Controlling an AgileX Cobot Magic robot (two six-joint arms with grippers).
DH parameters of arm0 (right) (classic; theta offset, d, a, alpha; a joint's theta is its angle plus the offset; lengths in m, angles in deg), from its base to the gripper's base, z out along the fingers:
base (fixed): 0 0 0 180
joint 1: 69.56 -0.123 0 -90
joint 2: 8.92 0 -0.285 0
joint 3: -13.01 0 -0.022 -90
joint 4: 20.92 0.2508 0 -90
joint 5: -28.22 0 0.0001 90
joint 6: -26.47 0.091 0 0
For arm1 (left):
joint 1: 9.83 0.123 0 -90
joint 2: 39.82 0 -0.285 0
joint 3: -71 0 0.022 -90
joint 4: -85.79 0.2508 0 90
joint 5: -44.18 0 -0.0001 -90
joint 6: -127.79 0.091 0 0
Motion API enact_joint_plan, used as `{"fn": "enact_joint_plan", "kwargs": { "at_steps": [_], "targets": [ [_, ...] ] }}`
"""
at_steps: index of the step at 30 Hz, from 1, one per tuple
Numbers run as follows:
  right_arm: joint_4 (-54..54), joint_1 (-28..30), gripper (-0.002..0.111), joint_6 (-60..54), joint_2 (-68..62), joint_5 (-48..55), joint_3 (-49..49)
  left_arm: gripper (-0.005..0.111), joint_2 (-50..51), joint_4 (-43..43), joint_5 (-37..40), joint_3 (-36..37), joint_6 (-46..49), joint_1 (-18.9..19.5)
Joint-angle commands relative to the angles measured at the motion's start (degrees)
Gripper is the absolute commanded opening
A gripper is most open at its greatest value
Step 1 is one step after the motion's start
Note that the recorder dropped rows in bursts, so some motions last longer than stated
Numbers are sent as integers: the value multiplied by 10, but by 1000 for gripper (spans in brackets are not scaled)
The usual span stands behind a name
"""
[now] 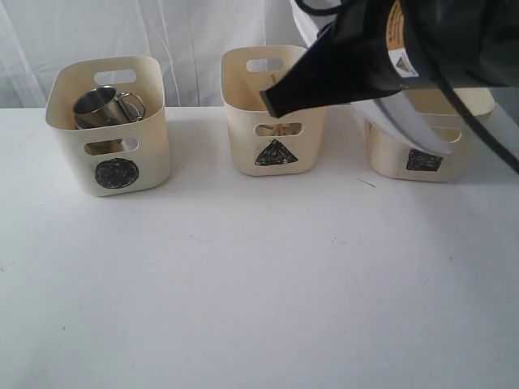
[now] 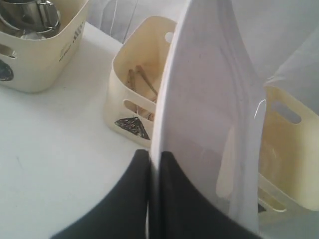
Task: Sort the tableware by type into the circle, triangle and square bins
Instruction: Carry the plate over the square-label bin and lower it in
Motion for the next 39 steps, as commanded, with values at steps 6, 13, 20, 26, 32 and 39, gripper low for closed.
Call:
{"fn": "enact_joint_plan", "kwargs": {
  "at_steps": [6, 13, 20, 26, 32, 39],
  "targets": [
    [-56, 117, 0, -19, -15, -116, 29, 0, -3, -4, 3, 2, -1, -1],
    [-55, 197, 0, -33, -88, -172, 91, 0, -3, -4, 3, 2, -1, -1],
    [-39, 253, 0, -35, -167, -216, 148, 0, -3, -4, 3, 2, -1, -1],
    [-30, 286, 0, -35, -228, -248, 181, 0, -3, -4, 3, 2, -1, -1],
    [-23, 307, 0, -35, -279, -269, 206, 0, -3, -4, 3, 2, -1, -1],
    [-14, 320, 0, -35, -321, -271, 221, 0, -3, -4, 3, 2, -1, -1]
  ]
}}
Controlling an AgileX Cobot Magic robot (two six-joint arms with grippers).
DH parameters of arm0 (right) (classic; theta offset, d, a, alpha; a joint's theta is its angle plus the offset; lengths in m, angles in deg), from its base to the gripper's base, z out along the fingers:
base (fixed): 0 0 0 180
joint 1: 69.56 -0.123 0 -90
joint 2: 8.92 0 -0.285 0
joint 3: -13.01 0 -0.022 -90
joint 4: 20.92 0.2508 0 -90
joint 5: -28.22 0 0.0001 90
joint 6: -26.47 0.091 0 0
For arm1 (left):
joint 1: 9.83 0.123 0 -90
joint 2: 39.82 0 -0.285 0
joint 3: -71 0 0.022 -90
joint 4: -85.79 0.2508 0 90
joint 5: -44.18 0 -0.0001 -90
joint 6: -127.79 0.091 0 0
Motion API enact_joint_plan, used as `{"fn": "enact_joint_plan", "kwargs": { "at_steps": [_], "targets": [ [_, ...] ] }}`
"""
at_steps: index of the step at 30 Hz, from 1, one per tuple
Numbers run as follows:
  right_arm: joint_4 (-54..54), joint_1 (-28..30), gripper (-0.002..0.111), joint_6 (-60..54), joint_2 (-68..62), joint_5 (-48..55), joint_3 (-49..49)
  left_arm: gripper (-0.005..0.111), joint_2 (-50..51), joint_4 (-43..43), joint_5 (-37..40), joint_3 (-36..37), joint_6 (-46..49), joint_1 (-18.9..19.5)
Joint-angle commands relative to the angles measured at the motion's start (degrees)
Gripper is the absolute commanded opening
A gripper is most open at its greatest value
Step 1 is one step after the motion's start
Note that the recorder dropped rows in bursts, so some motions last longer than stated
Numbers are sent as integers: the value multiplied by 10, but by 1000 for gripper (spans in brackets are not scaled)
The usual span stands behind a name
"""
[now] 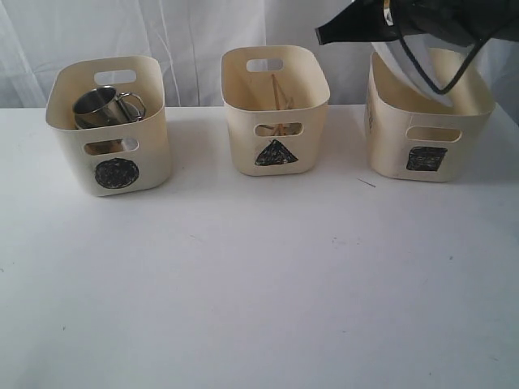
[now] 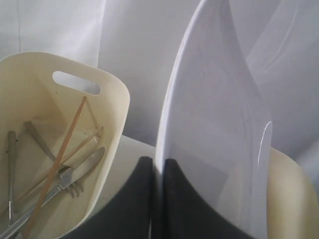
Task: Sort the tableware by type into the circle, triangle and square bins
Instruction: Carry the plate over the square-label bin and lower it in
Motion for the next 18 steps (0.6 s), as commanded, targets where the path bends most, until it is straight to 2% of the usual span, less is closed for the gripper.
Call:
{"fn": "enact_joint_plan", "kwargs": {
  "at_steps": [1, 18],
  "targets": [
    [-7, 8, 0, -11, -11, -18, 12, 0, -3, -4, 3, 2, -1, -1],
    [3, 26, 0, -11, -48, 4, 12, 0, -3, -4, 3, 2, -1, -1]
  ]
}}
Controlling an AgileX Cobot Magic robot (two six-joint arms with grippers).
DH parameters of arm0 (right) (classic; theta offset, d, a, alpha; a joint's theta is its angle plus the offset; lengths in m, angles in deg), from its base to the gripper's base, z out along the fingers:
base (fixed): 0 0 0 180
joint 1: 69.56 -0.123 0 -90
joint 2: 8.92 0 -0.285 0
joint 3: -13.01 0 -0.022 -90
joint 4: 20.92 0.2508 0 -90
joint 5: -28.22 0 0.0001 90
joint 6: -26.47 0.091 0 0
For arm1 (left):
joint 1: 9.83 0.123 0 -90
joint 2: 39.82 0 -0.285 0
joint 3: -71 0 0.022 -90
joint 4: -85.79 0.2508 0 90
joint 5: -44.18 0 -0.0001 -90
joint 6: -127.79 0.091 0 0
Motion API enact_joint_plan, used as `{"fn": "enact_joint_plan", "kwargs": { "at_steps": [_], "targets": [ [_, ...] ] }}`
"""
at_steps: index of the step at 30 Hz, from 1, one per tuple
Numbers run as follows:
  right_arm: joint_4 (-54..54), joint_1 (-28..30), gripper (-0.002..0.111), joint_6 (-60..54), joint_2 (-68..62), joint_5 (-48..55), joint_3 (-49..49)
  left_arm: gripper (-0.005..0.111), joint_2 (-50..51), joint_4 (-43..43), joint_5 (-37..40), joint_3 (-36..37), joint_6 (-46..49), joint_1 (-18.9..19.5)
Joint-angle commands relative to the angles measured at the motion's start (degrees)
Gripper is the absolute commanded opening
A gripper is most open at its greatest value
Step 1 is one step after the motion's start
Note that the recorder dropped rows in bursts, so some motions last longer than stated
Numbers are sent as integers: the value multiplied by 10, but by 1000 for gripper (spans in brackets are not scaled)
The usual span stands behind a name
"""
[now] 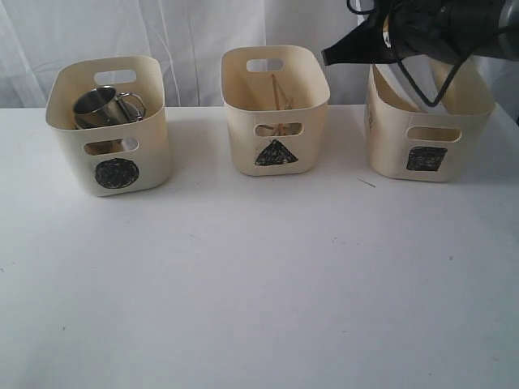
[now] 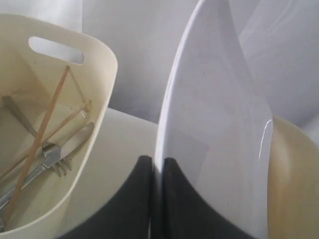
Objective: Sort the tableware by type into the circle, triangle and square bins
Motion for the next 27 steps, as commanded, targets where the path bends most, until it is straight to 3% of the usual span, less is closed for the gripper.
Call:
{"fn": "enact_joint_plan", "kwargs": {
  "at_steps": [1, 8, 15, 27],
  "targets": [
    [-11, 6, 0, -11, -5, -1, 6, 0, -3, -4, 3, 2, -1, -1],
    [-7, 13, 1, -6, -7, -3, 7, 0, -3, -4, 3, 2, -1, -1],
    [4, 14, 22, -5, -5, 0, 25, 0, -3, -4, 3, 2, -1, -1],
    [5, 14, 22, -7, 50, 51, 25, 0, -3, -4, 3, 2, -1, -1]
  ]
}}
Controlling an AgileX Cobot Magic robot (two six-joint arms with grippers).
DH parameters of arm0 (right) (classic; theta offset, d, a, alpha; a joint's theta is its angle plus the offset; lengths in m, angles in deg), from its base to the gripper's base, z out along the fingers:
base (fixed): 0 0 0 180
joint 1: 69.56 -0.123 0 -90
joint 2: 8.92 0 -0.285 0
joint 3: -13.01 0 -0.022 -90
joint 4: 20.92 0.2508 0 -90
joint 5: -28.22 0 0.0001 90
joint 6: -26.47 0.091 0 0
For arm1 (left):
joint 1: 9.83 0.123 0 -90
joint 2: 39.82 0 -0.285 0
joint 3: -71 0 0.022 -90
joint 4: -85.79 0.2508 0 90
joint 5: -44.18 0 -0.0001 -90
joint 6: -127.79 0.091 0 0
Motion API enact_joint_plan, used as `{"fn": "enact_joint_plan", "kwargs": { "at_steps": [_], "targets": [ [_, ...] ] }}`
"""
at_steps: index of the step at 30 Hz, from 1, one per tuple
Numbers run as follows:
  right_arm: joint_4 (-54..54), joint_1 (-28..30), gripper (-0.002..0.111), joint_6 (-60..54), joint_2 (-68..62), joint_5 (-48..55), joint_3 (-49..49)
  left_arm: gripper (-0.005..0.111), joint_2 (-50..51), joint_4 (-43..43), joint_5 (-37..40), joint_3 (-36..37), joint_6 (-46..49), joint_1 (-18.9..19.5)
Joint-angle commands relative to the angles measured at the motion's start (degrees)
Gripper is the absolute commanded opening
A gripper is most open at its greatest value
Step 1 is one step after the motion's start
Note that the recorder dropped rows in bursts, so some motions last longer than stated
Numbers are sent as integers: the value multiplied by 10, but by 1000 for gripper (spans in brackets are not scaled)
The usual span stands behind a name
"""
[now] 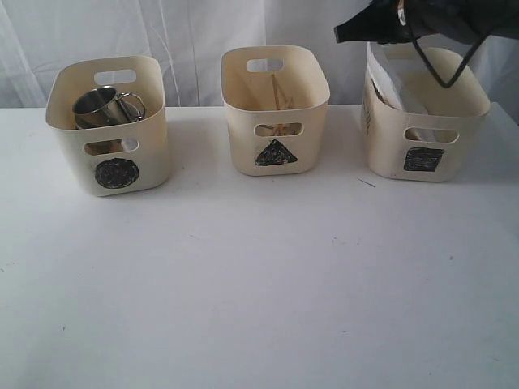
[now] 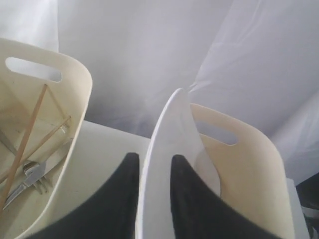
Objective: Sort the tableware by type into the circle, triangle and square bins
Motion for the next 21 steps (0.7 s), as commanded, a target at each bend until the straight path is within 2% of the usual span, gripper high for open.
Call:
{"fn": "enact_joint_plan", "kwargs": {
  "at_steps": [1, 11, 17, 21],
  "targets": [
    [2, 4, 22, -12, 37, 41, 4, 0, -3, -4, 3, 2, -1, -1],
    [42, 2, 15, -19, 202, 41, -134, 0, -3, -4, 3, 2, -1, -1],
    [74, 2, 0, -21, 317, 23, -240, 0, -3, -4, 3, 2, -1, -1],
    [104, 2, 0, -26, 386, -7, -309, 0, -3, -4, 3, 2, -1, -1]
  ]
}}
